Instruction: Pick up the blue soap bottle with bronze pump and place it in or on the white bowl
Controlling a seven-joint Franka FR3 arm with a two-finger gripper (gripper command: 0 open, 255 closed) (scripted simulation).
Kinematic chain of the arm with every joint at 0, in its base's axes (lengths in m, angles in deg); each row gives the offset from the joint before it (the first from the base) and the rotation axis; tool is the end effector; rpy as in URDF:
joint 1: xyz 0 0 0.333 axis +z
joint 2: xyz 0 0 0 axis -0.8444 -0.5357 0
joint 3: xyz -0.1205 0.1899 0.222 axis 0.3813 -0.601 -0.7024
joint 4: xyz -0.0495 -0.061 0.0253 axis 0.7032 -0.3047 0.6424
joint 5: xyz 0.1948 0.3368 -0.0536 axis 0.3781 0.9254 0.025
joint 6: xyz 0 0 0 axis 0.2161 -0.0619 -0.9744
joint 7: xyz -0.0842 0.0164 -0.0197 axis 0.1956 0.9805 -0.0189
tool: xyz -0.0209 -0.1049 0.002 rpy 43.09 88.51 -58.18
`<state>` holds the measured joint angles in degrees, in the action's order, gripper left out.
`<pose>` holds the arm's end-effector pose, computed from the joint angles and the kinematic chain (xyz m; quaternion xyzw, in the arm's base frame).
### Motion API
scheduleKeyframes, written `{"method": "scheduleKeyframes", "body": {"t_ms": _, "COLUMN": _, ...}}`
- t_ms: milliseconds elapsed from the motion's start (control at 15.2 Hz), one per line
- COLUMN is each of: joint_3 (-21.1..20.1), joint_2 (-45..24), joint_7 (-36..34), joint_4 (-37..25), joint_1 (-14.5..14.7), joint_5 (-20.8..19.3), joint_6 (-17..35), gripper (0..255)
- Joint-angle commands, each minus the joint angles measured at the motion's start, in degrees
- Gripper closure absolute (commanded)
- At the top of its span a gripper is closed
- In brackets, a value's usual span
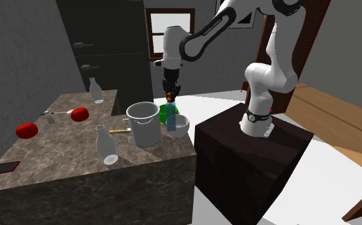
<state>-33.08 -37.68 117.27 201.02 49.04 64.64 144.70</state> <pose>0.3737 -0.3138 0.3721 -0.9983 0.0159 -0.0532 0.0158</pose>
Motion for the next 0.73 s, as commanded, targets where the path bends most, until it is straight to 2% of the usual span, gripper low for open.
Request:
{"method": "scheduleKeyframes", "body": {"t_ms": 0, "joint_3": -0.1, "joint_2": 0.7, "joint_7": -0.5, "joint_4": -0.3, "joint_1": -0.1, "joint_5": -0.6, "joint_6": -0.9, "gripper": 255}}
{"method": "scheduleKeyframes", "body": {"t_ms": 660, "joint_3": 6.3, "joint_2": 7.2, "joint_7": 9.0, "joint_4": -5.0, "joint_1": -6.4, "joint_5": -5.5, "joint_6": -11.6, "gripper": 255}}
